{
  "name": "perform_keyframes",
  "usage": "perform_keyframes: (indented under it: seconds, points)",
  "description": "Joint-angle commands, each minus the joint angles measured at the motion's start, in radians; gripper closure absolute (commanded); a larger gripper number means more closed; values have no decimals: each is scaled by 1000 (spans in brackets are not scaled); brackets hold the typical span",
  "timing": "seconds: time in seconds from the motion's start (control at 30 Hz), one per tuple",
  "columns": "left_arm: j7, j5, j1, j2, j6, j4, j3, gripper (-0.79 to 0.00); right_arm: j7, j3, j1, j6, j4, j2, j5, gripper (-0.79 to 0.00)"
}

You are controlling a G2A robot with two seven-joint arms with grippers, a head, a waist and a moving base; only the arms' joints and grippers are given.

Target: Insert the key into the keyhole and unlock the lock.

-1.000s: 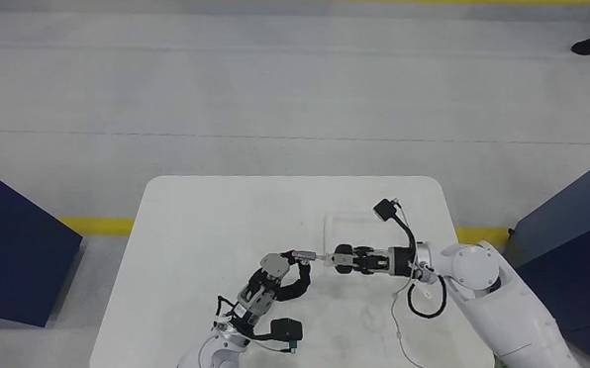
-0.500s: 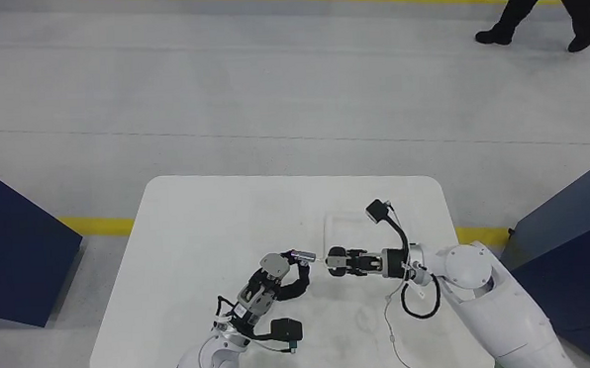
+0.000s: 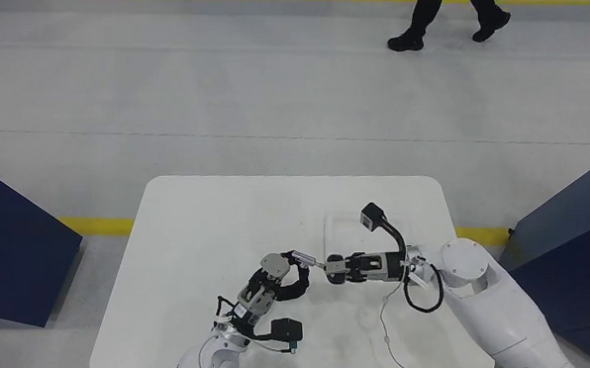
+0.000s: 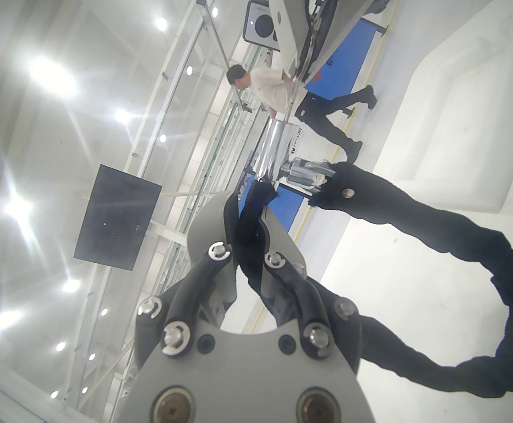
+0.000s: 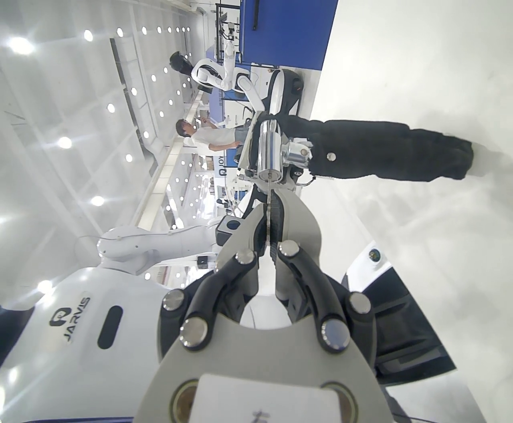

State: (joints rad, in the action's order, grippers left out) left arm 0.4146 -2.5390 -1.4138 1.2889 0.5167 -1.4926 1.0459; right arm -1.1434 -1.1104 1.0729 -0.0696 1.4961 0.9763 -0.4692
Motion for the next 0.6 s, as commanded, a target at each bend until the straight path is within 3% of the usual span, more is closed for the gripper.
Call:
perform_keyframes:
  seconds: [0.0, 0.37, 0.57]
  points:
    - [0, 0, 0, 0, 0, 0, 0, 0, -18, 5, -11, 33, -18, 3, -36, 0]
    - [0, 0, 0, 0, 0, 0, 0, 0, -87, 45, -62, 166, -116, 22, -173, 0]
    - [0, 0, 0, 0, 0, 0, 0, 0, -91, 47, -70, 169, -123, 24, -176, 0]
